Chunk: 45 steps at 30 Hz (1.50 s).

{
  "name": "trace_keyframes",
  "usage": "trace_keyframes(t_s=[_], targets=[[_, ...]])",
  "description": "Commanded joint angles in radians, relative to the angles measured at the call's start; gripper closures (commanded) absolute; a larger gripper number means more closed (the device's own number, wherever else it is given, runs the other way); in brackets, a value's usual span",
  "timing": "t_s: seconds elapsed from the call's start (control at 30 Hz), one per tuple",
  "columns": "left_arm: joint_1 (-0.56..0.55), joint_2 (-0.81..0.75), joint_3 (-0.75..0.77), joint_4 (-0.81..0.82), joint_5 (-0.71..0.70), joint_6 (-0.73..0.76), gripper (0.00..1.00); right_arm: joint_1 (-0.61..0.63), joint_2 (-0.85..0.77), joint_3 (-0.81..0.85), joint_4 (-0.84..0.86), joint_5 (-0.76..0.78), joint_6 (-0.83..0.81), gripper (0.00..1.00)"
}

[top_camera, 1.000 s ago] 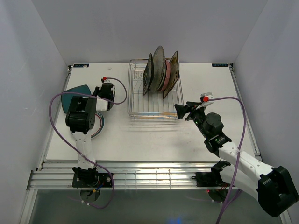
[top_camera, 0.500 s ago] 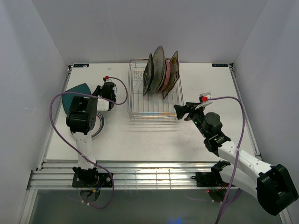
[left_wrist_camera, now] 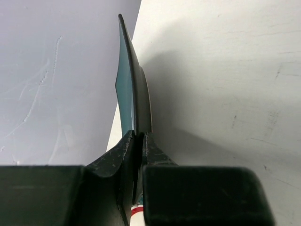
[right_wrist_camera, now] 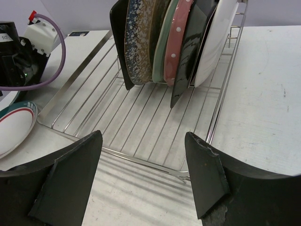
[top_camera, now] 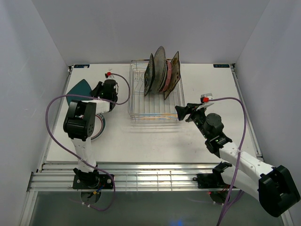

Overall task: Load the plates into the dish rack
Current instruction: Pick up the plate at the center of the board.

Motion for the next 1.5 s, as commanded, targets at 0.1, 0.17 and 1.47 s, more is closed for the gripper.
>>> trace_keyframes(t_s=[0.1,0.17,1.47], targets=[[-0.029,-0.129,0.009,0.06,-0.063,0.051,1.0,-0.002,-0.007,0.016,0.054,0.009,0.007,0.23],[-0.03,-0.14,0.01,0.062,-0.066,0.058,1.0,0.0,-0.007,0.016,0.054,0.009,0.007,0.24],[-0.08,-0.423,0.205,-0.53,0.251,-0.332,1.0,-0.002,-0.018,0.01,0.051,0.01,0.005,0.24]])
